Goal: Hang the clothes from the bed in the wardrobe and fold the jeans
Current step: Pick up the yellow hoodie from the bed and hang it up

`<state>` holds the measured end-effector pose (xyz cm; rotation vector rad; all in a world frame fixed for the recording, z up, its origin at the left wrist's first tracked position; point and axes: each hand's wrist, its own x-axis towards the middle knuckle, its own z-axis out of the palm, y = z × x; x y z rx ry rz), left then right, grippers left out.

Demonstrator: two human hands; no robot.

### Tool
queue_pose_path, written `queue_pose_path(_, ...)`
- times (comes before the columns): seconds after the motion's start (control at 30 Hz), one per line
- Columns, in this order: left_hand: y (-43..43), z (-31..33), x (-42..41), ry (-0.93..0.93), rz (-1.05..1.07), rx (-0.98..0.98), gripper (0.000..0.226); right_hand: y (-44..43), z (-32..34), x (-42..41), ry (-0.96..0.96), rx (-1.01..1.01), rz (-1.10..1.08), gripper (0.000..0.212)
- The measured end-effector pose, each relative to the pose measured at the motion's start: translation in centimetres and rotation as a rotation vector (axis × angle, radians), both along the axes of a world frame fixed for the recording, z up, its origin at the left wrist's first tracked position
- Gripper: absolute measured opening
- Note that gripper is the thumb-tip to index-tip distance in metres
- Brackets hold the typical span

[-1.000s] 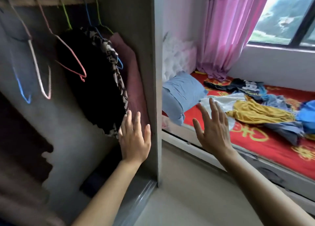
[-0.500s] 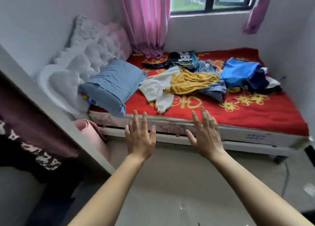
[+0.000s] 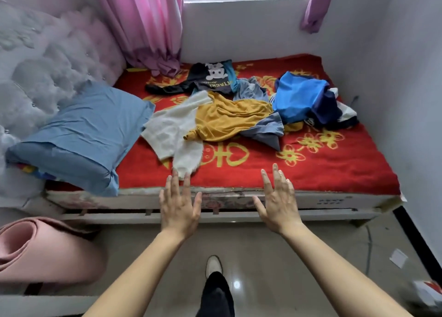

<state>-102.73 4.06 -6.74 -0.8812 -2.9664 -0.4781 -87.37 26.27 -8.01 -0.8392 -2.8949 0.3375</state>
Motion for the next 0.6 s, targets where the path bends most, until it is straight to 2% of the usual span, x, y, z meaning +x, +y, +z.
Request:
queue_pose_path(0.13, 5.5, -1.2, -8.3, -0.101, 0.007, -0.021, 0.071, 4.9, -0.5, -7.4, -0.100, -0.002, -0.037, 0.087)
queue_pose_path(0.3, 10.6, -1.2, -17.6, -0.099, -0.098, -0.107, 0.073, 10.5, 0.6, -15.2, -0.127, 0.021, -0.058, 0.086)
queue_pose_path(0.6, 18.7, -5.5, -25.7, -0.197, -0.063, -0.280, 0.072, 18.6, -4.3, -23.5, -0.217, -0.067, -0.042, 0.084)
